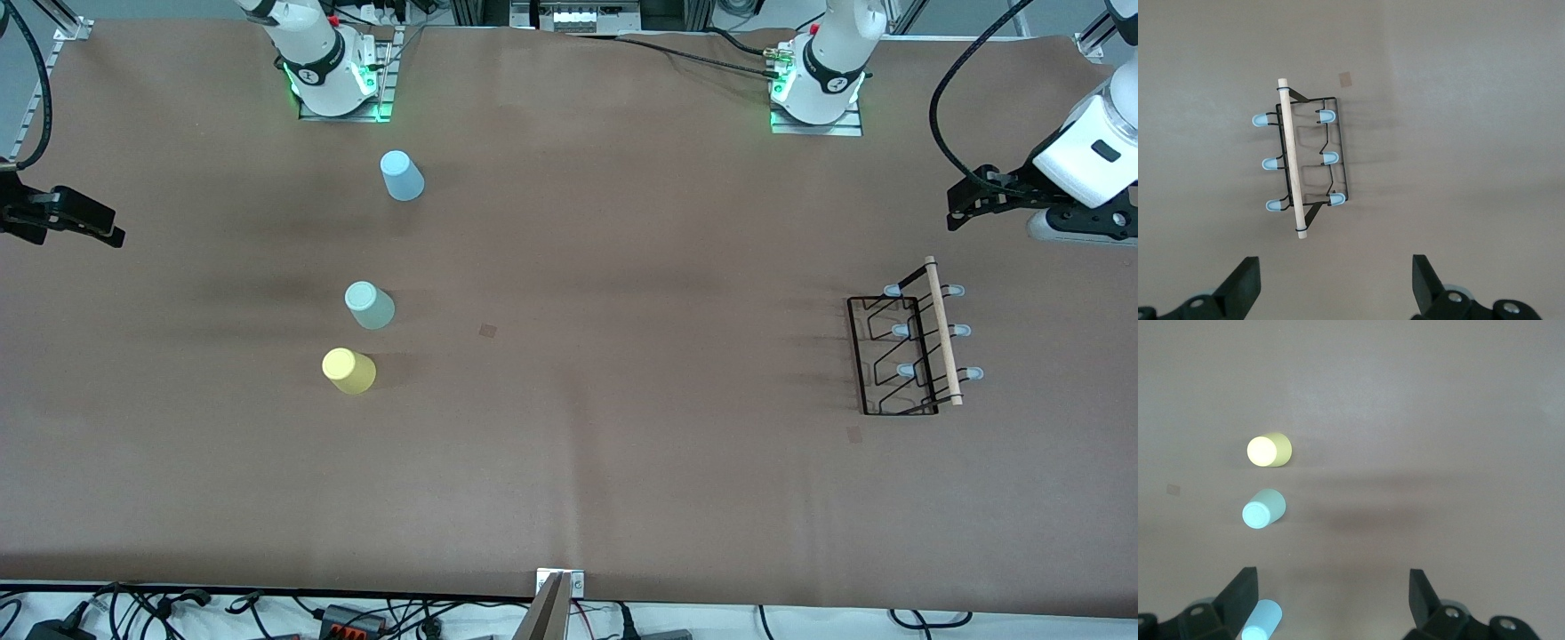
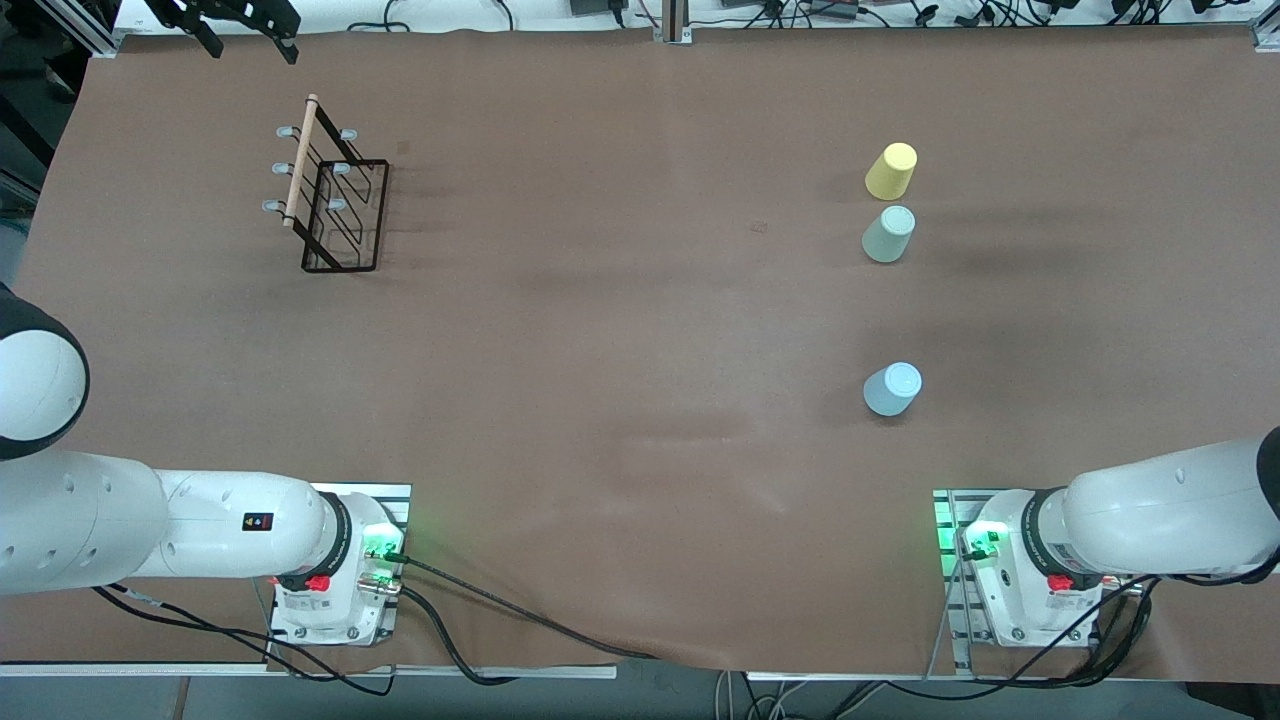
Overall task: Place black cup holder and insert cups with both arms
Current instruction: 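Move the right gripper toward the teal cup while the left gripper reaches the rack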
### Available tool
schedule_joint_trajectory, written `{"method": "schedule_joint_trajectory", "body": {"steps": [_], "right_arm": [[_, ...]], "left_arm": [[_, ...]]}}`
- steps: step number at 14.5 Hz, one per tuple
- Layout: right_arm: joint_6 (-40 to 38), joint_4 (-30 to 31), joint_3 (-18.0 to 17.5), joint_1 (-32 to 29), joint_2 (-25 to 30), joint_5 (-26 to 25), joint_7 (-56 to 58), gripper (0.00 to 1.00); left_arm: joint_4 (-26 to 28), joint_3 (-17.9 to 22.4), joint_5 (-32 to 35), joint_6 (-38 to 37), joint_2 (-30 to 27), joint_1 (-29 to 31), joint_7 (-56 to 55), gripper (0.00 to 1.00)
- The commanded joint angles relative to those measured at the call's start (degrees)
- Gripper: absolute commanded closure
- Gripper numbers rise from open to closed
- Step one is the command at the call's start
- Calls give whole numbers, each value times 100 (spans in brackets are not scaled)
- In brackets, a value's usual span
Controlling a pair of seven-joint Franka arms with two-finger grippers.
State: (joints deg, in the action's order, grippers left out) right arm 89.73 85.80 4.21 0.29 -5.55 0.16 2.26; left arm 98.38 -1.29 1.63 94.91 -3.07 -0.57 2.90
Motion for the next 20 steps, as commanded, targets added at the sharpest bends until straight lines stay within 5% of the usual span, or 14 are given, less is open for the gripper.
{"method": "schedule_joint_trajectory", "body": {"steps": [1, 8, 14, 20], "right_arm": [[-70, -72, 10, 6, -16, 107, -59, 0], [-105, -46, -17, 41, -174, 107, 37, 0], [-887, 67, -17, 93, -605, 98, -32, 0], [630, 1559, -25, 427, -27, 124, -86, 0]], "left_arm": [[-161, -3, 13, -104, 70, 30, 140, 0], [-161, -3, 13, -175, 70, 30, 140, 0], [-161, 6, 13, -175, 70, 30, 140, 0], [-161, 23, 13, -183, 70, 30, 140, 0]]}}
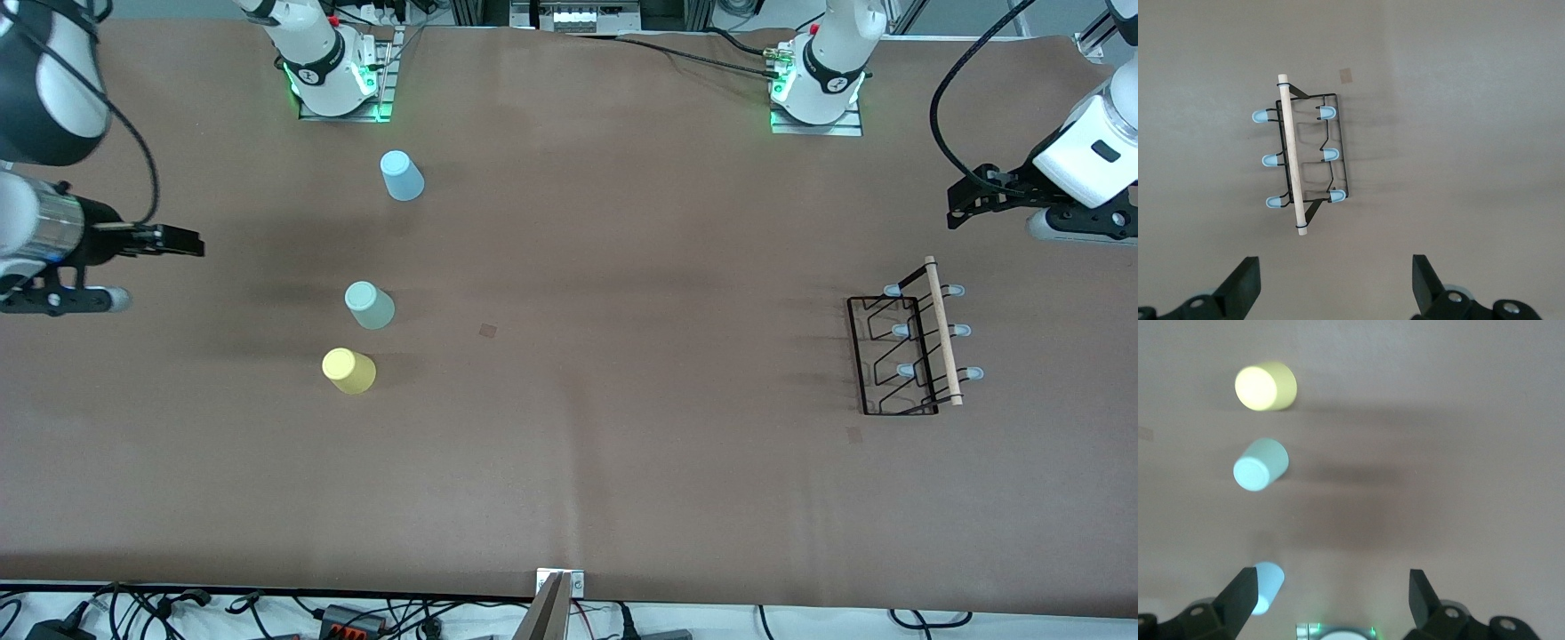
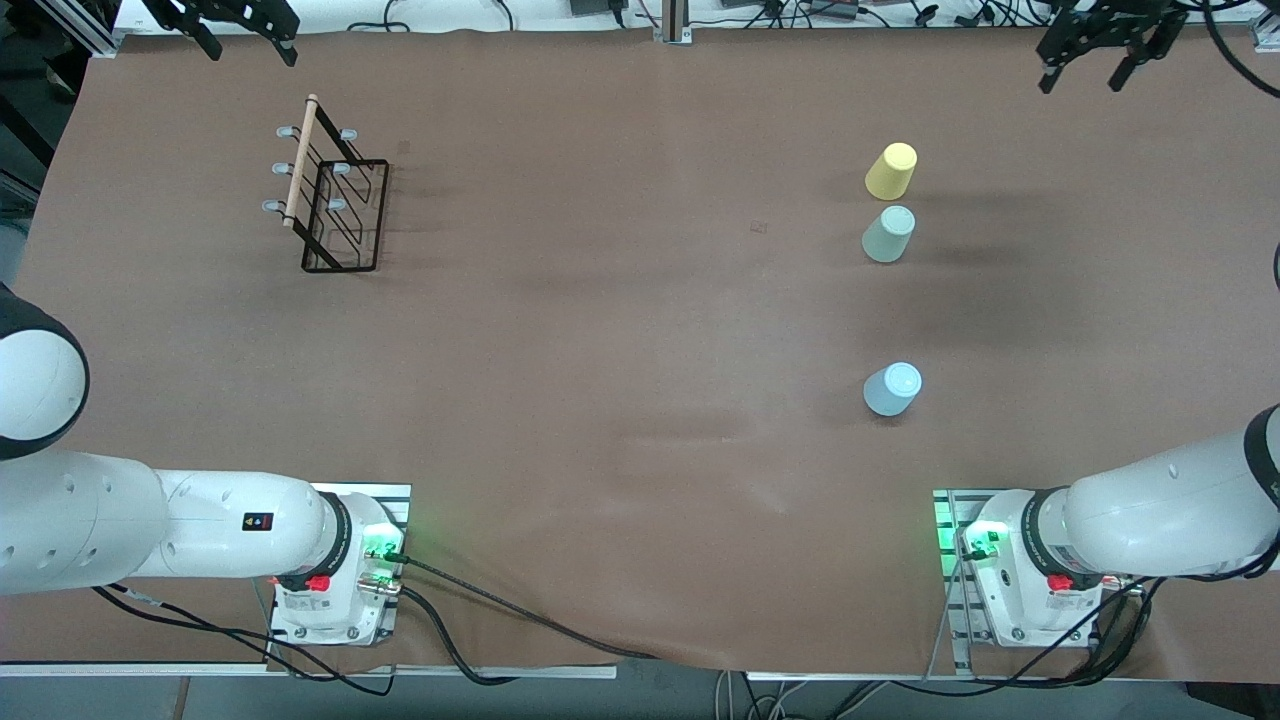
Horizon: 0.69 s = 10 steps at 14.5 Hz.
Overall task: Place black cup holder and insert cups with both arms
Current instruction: 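Move the right gripper toward the teal cup while the left gripper reaches the rack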
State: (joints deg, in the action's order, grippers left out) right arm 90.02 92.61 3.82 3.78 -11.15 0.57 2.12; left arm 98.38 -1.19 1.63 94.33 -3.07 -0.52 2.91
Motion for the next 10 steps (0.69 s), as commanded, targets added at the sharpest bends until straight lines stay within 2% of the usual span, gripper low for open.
{"method": "schedule_joint_trajectory", "body": {"steps": [1, 4, 5, 7, 10], "right_arm": [[1083, 1351, 14, 97, 709, 75, -80, 0], [2480, 2767, 5, 237, 1246, 75, -491, 0], [2720, 2962, 5, 351, 1282, 75, -719, 0], [3028, 3218, -4, 509, 1282, 75, -1229, 0], [3302, 3333, -30, 642, 1265, 75, -1336, 0]], "left_arm": [[-161, 14, 13, -134, 87, 26, 123, 0], [-170, 22, -31, -466, 227, 26, 96, 0], [-213, 31, -31, -555, 289, 26, 79, 0], [-275, 40, -22, -600, 779, 26, 113, 0], [-250, 49, 57, -706, 965, 175, 210, 0]]}}
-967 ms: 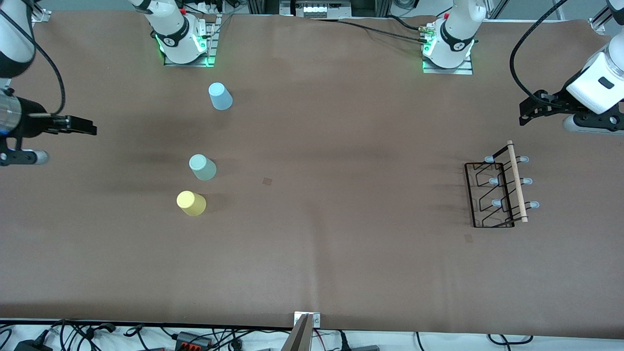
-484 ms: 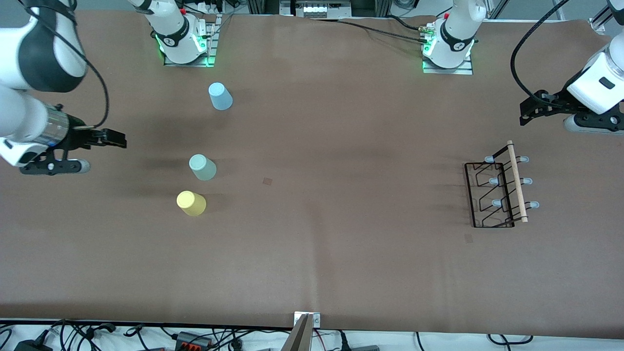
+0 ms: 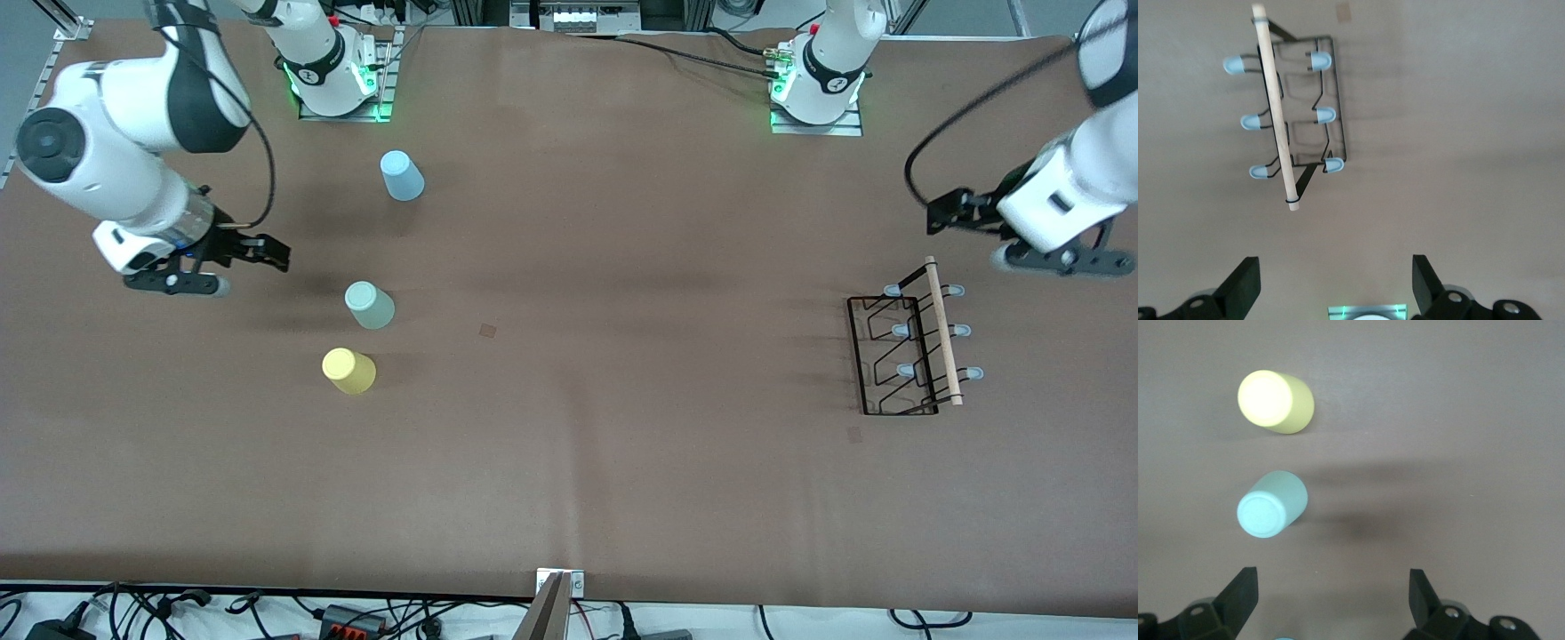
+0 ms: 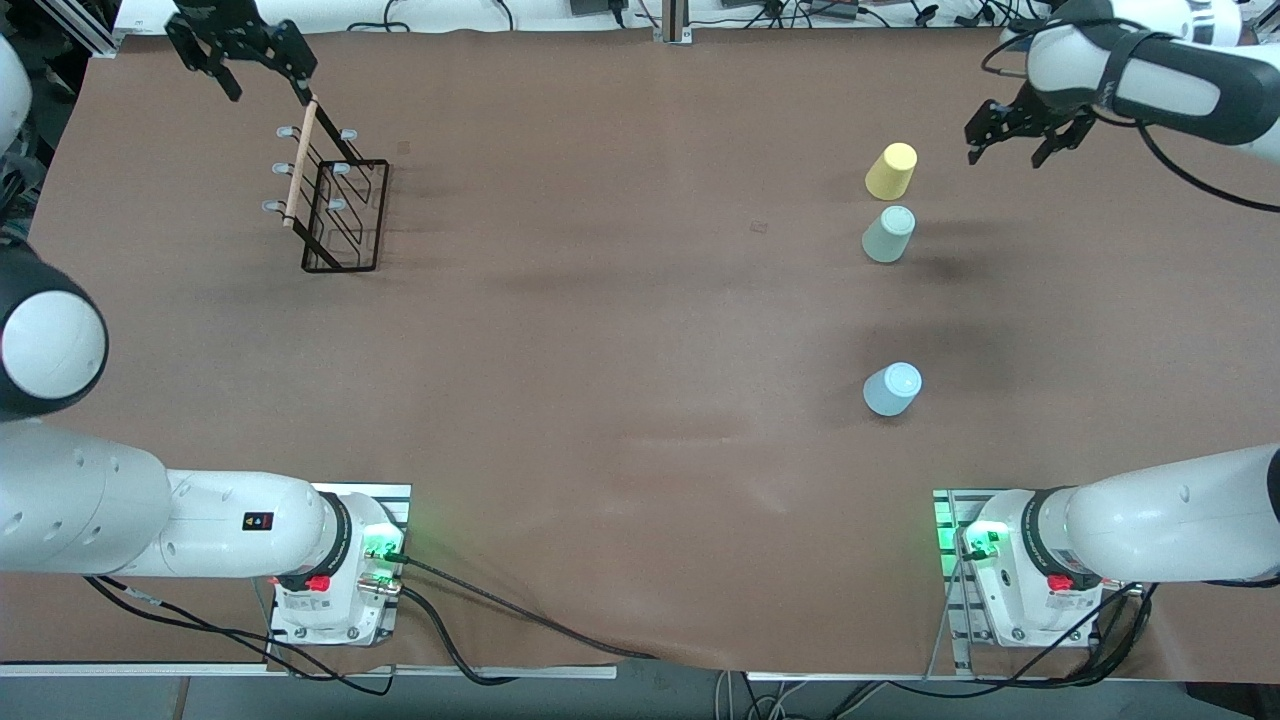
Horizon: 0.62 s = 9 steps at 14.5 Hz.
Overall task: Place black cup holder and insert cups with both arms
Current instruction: 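Move the right gripper toward the teal cup while the left gripper reaches the rack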
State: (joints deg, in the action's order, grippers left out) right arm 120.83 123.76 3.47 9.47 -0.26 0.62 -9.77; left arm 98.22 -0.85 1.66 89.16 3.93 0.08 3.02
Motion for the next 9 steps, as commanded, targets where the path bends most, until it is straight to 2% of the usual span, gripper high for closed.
{"method": "schedule_joint_trajectory", "body": {"steps": [1, 4, 9], "right_arm": [[378, 254, 5, 151, 132, 70, -296, 0], [853, 324, 5, 415, -123, 70, -403, 0], [863, 351, 5, 582, -238, 70, -412, 0]], "left_arm": [[-242, 15, 54, 64, 388, 237, 199, 0], [212, 15, 158, 1082, 390, 387, 208, 0], [1689, -2, 186, 4069, 407, 572, 216, 0]]}}
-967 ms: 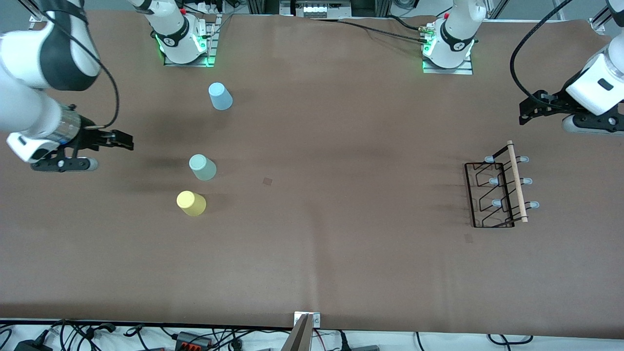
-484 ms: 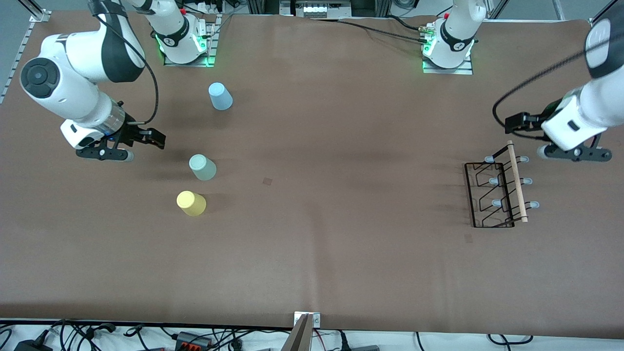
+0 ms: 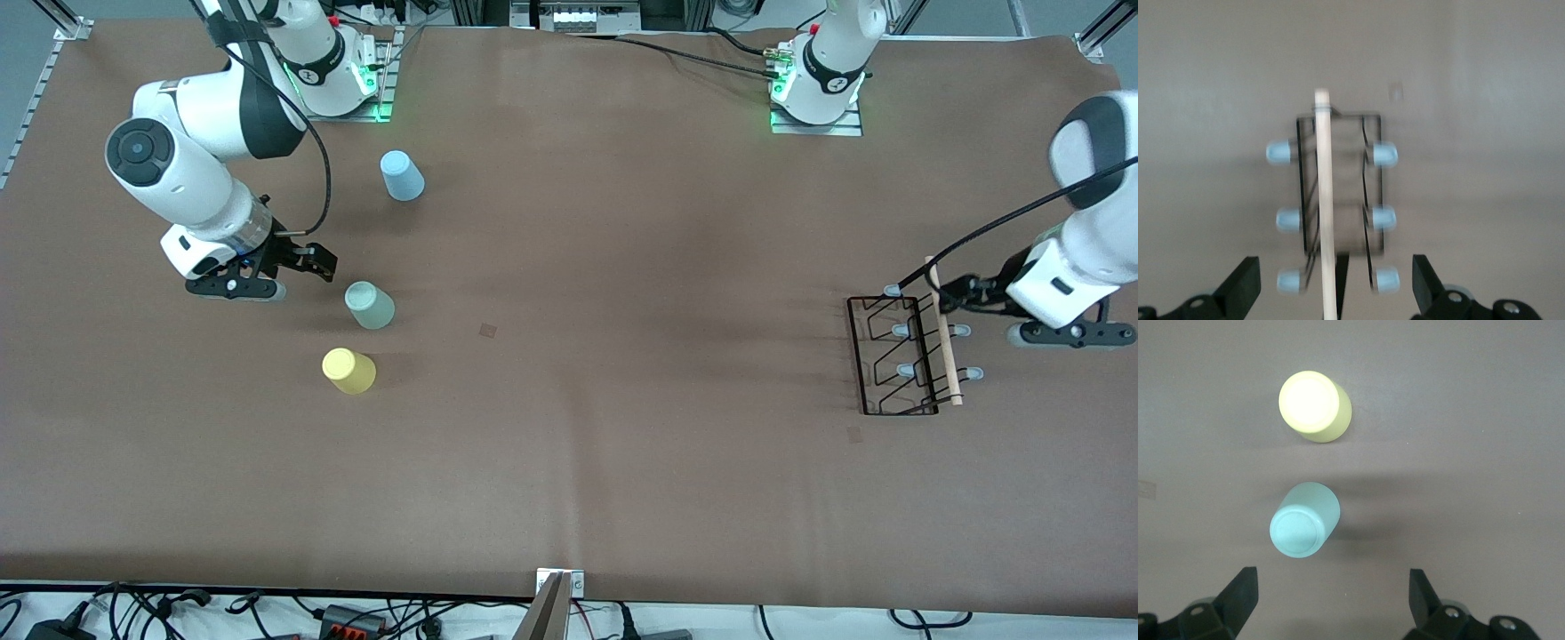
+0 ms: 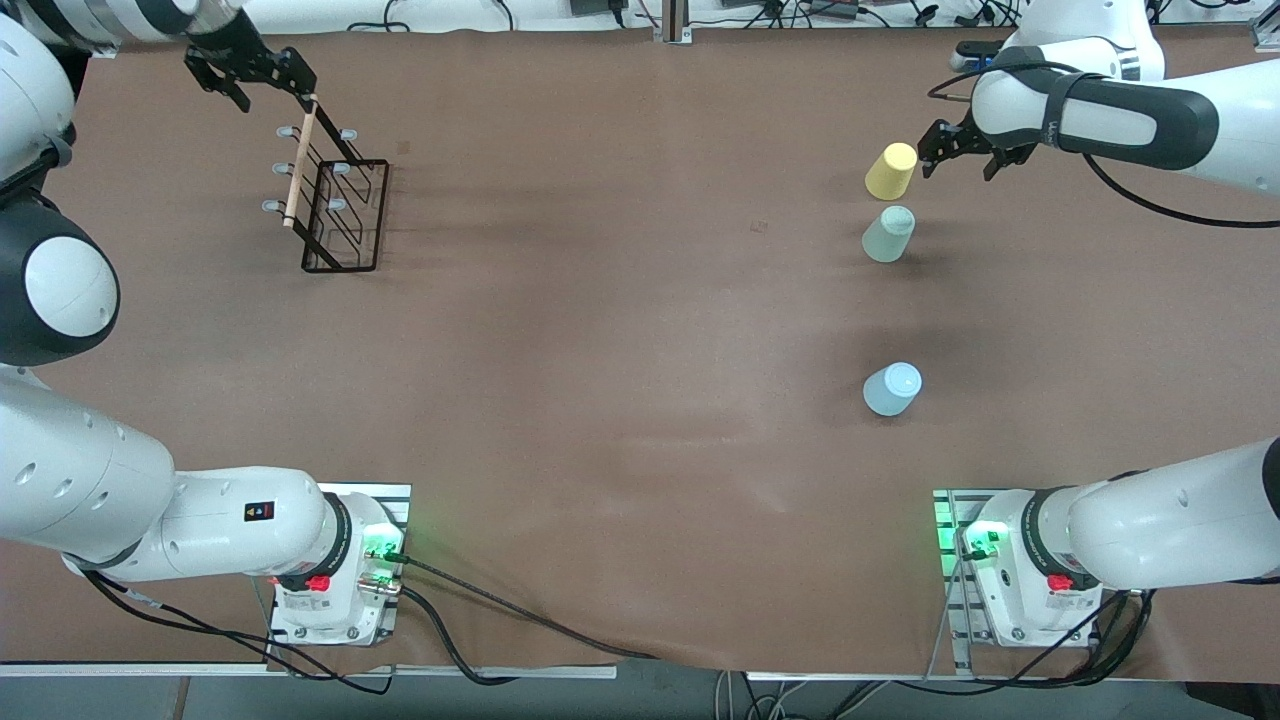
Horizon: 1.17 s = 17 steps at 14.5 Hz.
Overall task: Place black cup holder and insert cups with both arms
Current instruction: 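Grasp the teal cup with the right gripper while the left gripper grasps the rack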
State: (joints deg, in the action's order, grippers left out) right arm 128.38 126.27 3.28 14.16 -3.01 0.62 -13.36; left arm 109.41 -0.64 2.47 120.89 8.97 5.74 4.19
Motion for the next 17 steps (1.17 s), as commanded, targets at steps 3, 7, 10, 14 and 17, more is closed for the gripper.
{"method": "schedule_joint_trajectory", "body": {"steps": [3, 7, 10, 14, 17], "right_arm": [[100, 100, 23, 96, 29, 69, -61, 0], [82, 100, 23, 78, -6, 78, -70, 0], [91, 100, 23, 104, -24, 69, -341, 0], [538, 91, 23, 261, -252, 69, -692, 0], [758, 56, 23, 350, -411, 61, -870, 0]], "left_arm": [[775, -24, 104, 1586, 113, 111, 239, 1], [1108, -24, 104, 1640, 122, 200, 241, 43], [1101, -24, 104, 1631, 122, 200, 266, 72], [1092, -33, 104, 1640, 228, 296, 275, 81], [1092, -33, 104, 1631, 263, 314, 275, 89]]}}
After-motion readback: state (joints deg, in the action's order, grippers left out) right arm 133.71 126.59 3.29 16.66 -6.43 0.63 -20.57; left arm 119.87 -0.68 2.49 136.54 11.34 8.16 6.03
